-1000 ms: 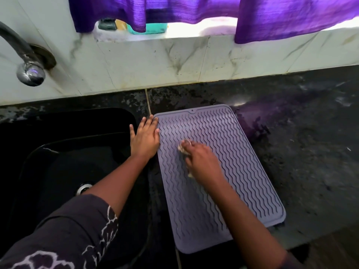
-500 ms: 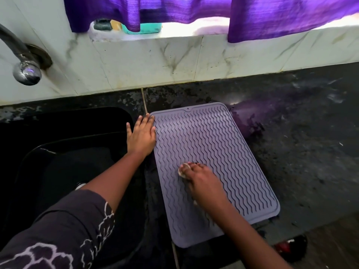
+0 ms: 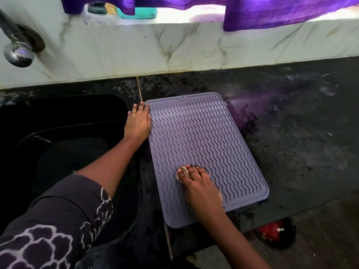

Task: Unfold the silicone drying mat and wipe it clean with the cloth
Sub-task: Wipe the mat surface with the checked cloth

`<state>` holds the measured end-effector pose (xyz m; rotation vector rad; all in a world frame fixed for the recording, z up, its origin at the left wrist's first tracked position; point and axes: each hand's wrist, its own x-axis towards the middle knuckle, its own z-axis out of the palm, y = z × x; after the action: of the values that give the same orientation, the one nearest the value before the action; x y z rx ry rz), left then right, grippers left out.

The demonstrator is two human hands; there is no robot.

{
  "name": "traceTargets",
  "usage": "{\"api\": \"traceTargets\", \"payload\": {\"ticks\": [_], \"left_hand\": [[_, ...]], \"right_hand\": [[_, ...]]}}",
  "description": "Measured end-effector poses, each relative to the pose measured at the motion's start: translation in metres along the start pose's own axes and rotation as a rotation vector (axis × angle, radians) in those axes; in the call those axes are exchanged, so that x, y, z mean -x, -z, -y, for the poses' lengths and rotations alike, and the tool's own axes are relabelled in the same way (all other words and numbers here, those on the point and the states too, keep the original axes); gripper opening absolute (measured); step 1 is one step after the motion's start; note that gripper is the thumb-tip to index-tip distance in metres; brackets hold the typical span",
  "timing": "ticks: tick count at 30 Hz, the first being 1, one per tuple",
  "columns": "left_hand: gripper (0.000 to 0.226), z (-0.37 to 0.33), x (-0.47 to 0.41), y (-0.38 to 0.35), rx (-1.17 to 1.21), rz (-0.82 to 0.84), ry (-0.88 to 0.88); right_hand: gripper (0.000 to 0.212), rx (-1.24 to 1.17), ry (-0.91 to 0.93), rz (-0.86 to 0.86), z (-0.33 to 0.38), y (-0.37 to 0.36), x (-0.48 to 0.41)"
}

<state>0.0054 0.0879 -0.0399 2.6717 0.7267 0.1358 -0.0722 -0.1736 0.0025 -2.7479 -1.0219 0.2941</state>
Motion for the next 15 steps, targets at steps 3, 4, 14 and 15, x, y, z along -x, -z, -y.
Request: {"api": "traceTargets", "payload": {"ticks": [3,4,14,15], "left_hand": [[0.048,-0.007,0.022,-0.004,0.042,-0.046,-0.008],[0.048,-0.009,0.033,-0.006,0.05,-0.061,-0.012],[0.05,-0.014,0.059,-0.015,0.001,-0.065,0.039],[0.05,-0.014,0.059,-0.015,-0.002,-0.068,0.044]], "right_hand": [[0.045,-0.188,-0.062,-0.001,-0.006,0.02,-0.03],[0.045,-0.179,-0.052,-0.033,-0.007,0.024,-0.044],[0.06,0.055,0.115,0.103,-0.025,0.0,0.025],[0.057,0.052,0.113,0.118,-0.025,0.003,0.035]]}}
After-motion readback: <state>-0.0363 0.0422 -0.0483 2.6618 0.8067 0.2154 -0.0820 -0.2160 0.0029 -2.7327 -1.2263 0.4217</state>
